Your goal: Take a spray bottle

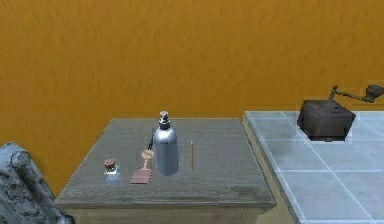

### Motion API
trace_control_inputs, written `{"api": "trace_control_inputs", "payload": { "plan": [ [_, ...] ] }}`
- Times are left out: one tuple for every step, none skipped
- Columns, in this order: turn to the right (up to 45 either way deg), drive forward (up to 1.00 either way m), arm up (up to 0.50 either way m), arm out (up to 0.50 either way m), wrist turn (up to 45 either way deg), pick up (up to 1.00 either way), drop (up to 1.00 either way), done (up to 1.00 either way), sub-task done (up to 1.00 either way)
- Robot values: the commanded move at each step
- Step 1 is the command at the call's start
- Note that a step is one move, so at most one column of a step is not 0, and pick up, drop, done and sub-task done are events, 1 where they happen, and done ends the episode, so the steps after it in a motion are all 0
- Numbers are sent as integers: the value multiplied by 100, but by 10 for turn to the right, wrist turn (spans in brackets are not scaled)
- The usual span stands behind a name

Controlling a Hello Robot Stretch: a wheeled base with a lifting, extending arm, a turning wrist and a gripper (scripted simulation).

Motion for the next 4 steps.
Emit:
{"api": "trace_control_inputs", "payload": {
  "plan": [
    [0, 0, 38, 0, 0, 0, 0, 0, 0],
    [0, 0, 0, 34, 0, 0, 0, 0, 0],
    [0, 0, 0, 0, 450, 0, 0, 0, 0],
    [0, 0, 0, 0, 450, 0, 0, 0, 0]
  ]
}}
